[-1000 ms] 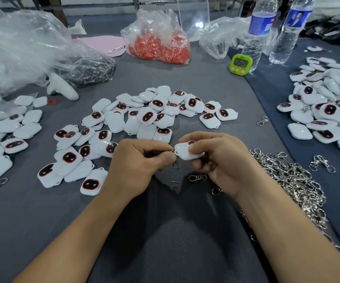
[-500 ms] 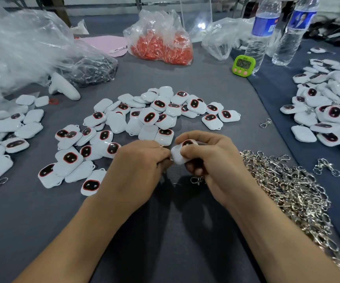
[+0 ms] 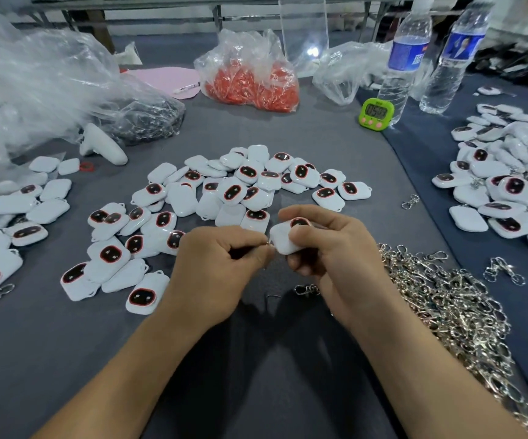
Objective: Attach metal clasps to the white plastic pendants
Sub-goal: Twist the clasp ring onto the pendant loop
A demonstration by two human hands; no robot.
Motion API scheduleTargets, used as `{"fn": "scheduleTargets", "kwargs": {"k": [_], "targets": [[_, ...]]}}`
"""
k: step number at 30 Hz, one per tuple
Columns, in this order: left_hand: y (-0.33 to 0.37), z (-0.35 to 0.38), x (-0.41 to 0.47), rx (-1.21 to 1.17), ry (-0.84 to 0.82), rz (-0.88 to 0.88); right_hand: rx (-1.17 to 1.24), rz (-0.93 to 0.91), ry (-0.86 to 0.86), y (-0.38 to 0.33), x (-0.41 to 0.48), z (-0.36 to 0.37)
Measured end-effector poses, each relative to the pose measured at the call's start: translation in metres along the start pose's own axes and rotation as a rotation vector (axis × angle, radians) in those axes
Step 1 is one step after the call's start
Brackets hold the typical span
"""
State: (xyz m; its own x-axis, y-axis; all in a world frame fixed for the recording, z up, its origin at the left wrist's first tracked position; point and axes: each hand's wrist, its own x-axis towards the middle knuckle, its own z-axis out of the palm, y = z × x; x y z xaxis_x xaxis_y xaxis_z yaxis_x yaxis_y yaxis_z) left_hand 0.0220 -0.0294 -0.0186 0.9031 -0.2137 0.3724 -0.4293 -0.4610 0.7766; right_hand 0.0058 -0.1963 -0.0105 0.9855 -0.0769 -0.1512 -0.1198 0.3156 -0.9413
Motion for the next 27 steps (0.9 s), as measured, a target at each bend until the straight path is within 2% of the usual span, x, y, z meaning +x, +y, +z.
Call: {"fn": "scheduleTargets", "kwargs": {"k": [3, 6, 8, 10, 12, 15, 17, 18, 20, 23, 25, 27], "targets": [[-0.002, -0.004, -0.001, 0.424, -0.027, 0.278, -0.157, -0.112, 0.015, 0.004, -0.004, 0.005], [-0.003, -0.003, -0.004, 0.594, -0.015, 0.313, -0.230, -0.154, 0.021, 0.008, -0.005, 0.008], [0.000, -0.001, -0.006, 0.450, 0.013, 0.174, -0.154, -0.112, 0.015, 0.006, -0.003, 0.007], [0.002, 0.001, -0.005, 0.090, 0.032, -0.065, -0.035, -0.044, -0.009, 0.003, 0.000, 0.003], [0.003, 0.004, -0.003, -0.189, -0.019, -0.238, 0.021, 0.009, -0.037, 0.000, 0.001, -0.001], [0.006, 0.009, -0.003, -0.424, -0.102, -0.342, -0.005, 0.038, -0.072, 0.000, 0.003, -0.003], [0.007, 0.009, -0.003, -0.476, -0.108, -0.368, 0.003, 0.037, -0.102, 0.000, 0.003, -0.004], [0.006, 0.008, -0.003, -0.395, -0.095, -0.334, -0.004, 0.028, -0.100, 0.000, 0.003, -0.005], [0.001, 0.003, -0.001, -0.031, -0.086, -0.142, -0.113, -0.037, -0.052, 0.001, 0.001, -0.004], [0.001, 0.001, -0.001, 0.578, -0.151, 0.172, -0.606, -0.292, 0.037, 0.007, -0.003, 0.001], [0.004, 0.005, -0.001, 0.731, -0.141, 0.257, -0.722, -0.384, 0.050, 0.010, -0.004, 0.004], [0.003, 0.007, -0.004, 0.723, -0.075, 0.282, -0.652, -0.381, 0.079, 0.009, -0.005, 0.004]]}}
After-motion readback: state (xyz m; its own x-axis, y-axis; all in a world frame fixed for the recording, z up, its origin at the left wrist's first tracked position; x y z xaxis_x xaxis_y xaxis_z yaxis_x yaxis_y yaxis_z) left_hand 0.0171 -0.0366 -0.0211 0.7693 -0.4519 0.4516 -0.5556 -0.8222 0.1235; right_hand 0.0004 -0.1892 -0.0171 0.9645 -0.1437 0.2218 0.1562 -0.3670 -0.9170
